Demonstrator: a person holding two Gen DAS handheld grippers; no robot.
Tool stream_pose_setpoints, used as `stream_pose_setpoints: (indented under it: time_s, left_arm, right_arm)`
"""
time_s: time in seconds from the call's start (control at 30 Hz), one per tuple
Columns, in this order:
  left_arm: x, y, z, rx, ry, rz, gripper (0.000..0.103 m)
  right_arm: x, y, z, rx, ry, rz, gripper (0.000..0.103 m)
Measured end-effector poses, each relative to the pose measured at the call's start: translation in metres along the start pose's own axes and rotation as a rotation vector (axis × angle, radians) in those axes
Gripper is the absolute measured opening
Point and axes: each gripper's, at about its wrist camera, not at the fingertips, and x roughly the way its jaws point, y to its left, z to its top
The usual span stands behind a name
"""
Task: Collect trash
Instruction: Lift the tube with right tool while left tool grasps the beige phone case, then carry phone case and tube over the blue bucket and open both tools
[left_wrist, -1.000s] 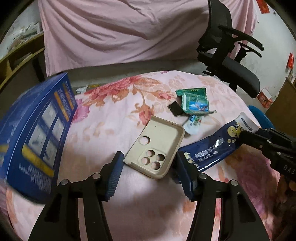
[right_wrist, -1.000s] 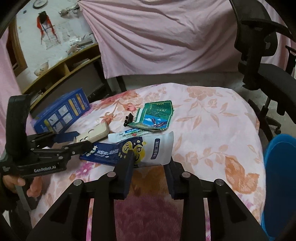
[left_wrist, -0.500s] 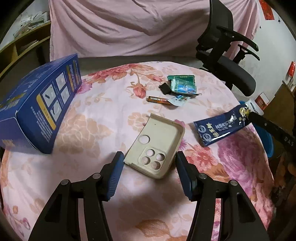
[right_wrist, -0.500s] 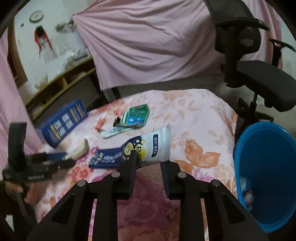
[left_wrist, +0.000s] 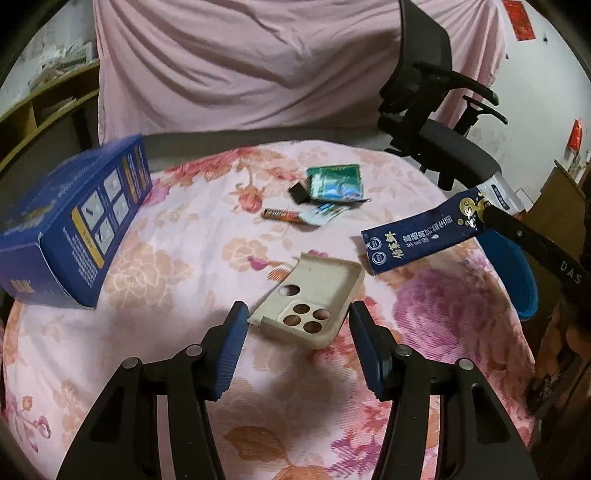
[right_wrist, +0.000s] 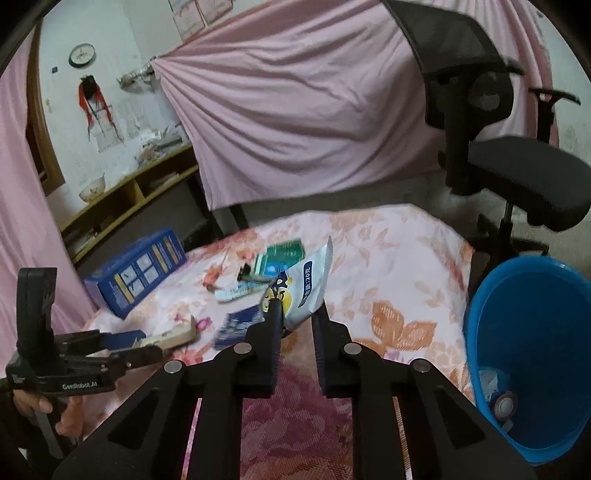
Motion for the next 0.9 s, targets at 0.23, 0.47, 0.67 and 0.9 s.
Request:
stream_pose_setpoints:
  time_s: [0.23, 0.47, 0.67, 0.9]
  left_arm:
    - [-0.007, -0.013, 0.002, 0.007, -0.04, -0.002, 0.05]
    - [-0.02, -0.024, 0.005, 0.034, -0.103, 0.0, 0.05]
    - [-0.033, -0.03, 0.01, 0.048, -0.181, -0.003, 0.05]
    - [-0.059, -0.047, 0.032, 0.055, -0.344, -0.044, 0.05]
  right_arm:
    - [-0.01, 0.008, 0.003, -0.017, -0.061, -0.012, 0.008]
    - [-0.021, 0.002, 0.004, 0.01, -0.113, 0.004, 0.008]
    - [-0.036, 0.004, 0.007, 0.0, -0.193, 0.0, 0.008]
    - [-0.068, 0.006, 0.011, -0.016, -0.37, -0.033, 0.008]
